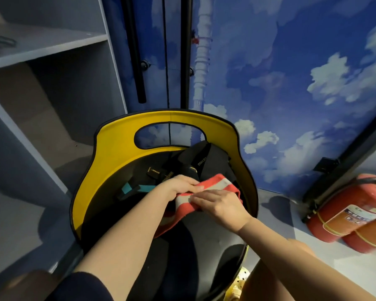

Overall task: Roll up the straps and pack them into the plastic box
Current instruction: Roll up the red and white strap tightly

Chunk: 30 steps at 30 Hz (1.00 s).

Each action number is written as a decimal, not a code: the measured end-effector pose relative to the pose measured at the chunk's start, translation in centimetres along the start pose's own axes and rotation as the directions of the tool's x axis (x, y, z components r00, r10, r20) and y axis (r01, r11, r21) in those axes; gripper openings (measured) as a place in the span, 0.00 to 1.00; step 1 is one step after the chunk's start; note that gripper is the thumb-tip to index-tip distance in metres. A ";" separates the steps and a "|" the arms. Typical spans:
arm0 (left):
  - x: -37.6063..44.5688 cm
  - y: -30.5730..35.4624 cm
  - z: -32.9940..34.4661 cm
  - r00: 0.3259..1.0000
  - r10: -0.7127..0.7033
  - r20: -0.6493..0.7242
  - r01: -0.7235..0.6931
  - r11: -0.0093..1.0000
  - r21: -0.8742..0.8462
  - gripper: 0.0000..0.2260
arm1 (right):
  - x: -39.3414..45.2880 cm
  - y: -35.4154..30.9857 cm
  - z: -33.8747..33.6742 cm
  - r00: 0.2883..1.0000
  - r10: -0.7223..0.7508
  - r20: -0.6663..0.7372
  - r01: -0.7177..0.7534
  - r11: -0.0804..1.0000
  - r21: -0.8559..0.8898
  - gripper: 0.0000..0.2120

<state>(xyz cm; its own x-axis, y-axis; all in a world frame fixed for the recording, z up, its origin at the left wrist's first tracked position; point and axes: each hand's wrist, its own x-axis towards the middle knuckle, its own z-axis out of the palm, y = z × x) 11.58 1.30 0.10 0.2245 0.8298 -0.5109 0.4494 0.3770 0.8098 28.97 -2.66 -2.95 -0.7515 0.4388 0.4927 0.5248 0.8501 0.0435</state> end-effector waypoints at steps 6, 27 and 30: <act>-1.5 -1.2 -1.9 0.984 0.042 -0.175 -0.077 0.978 -0.195 0.07 | 0.0 0.0 -2.2 0.814 0.571 -0.107 -0.521 0.799 0.301 0.17; -2.9 -7.9 -8.9 0.898 -0.110 -0.427 -0.158 0.825 -0.543 0.19 | 15.4 -2.6 8.2 0.533 0.658 0.531 -0.518 -0.242 0.820 0.11; -1.5 -9.2 -10.6 0.844 -0.132 -0.520 -0.197 0.825 -0.529 0.16 | 16.7 -2.6 11.0 0.560 0.652 0.512 -0.612 -0.091 0.786 0.12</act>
<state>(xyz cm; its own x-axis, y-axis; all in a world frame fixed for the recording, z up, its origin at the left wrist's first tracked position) -2.11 0.99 -3.58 -0.3197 0.8645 -0.3879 -0.1308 0.3652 0.9217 10.65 5.70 -4.34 -0.2831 0.9487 -0.1408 0.0979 -0.1174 -0.9882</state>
